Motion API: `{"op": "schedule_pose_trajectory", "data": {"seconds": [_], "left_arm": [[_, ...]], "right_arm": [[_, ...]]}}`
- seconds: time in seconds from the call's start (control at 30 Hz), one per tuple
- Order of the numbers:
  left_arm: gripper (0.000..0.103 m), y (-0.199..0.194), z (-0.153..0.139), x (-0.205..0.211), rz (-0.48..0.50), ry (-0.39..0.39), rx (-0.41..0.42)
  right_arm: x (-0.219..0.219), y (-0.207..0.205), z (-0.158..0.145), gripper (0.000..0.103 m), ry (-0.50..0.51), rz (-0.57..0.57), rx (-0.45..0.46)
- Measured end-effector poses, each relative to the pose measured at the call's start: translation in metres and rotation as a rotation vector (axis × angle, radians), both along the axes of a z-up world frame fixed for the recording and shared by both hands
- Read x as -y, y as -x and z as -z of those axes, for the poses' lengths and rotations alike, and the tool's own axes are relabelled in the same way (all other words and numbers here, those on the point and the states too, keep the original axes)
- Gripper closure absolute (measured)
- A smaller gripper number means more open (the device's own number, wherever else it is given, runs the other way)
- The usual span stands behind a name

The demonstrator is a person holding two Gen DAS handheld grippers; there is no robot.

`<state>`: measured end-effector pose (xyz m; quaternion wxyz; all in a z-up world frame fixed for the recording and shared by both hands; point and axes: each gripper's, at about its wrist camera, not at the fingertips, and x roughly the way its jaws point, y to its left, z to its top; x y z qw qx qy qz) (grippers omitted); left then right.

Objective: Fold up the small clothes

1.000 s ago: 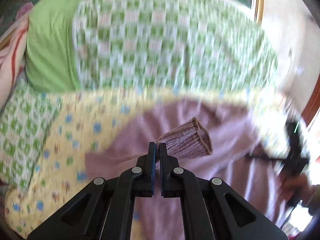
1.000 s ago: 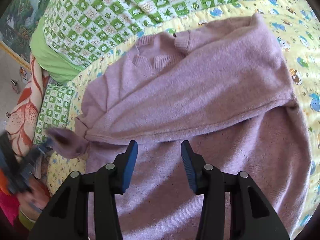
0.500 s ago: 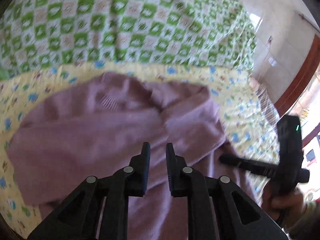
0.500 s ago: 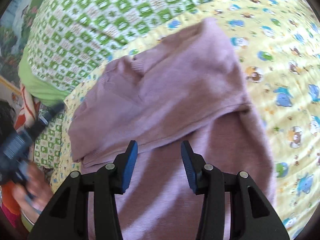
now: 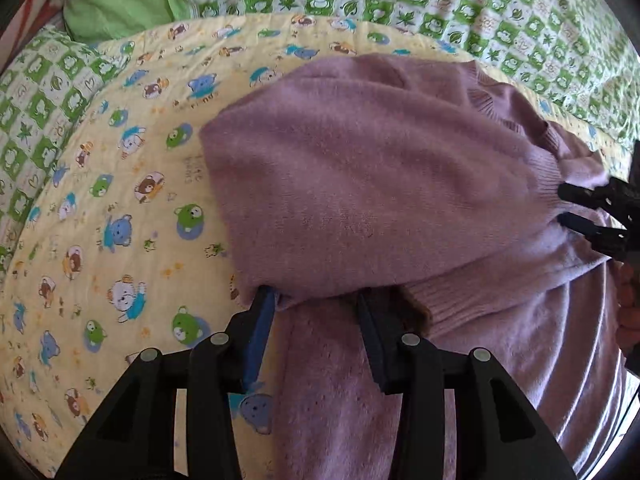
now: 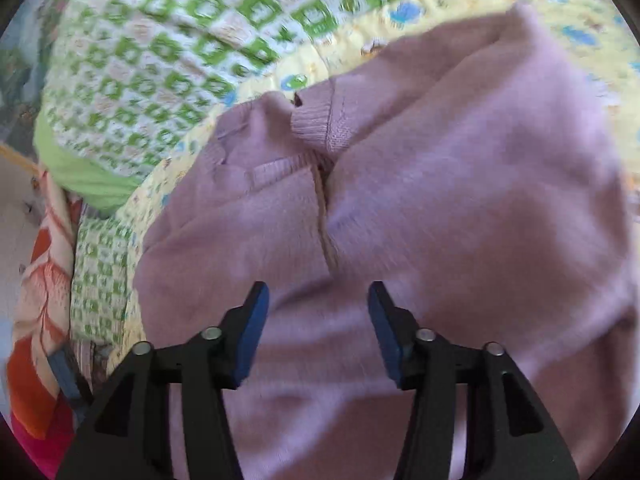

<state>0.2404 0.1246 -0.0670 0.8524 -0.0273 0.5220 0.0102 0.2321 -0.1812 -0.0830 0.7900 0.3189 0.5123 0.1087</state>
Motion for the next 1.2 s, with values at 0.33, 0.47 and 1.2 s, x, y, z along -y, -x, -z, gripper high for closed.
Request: {"op": "schedule_pose_trajectory", "data": {"seconds": [0.33,0.47,1.2], "left_arm": [[0.057,-0.029,0.002,0.004,-0.135,-0.054,0.008],[0.056,-0.035,-0.005,-0.009,-0.212,0.055,0.02],[0.054,0.003,0.015,-0.051,-0.452,0.236,0.025]], "right_arm": [[-0.003,0.021,-0.167,0.095,-0.215,-0.137,0.423],[0.06,0.048,-0.184,0.095,-0.071,-0.037,0.454],[0.065,0.053,-0.038,0.094,0.158,-0.055,0.115]]}}
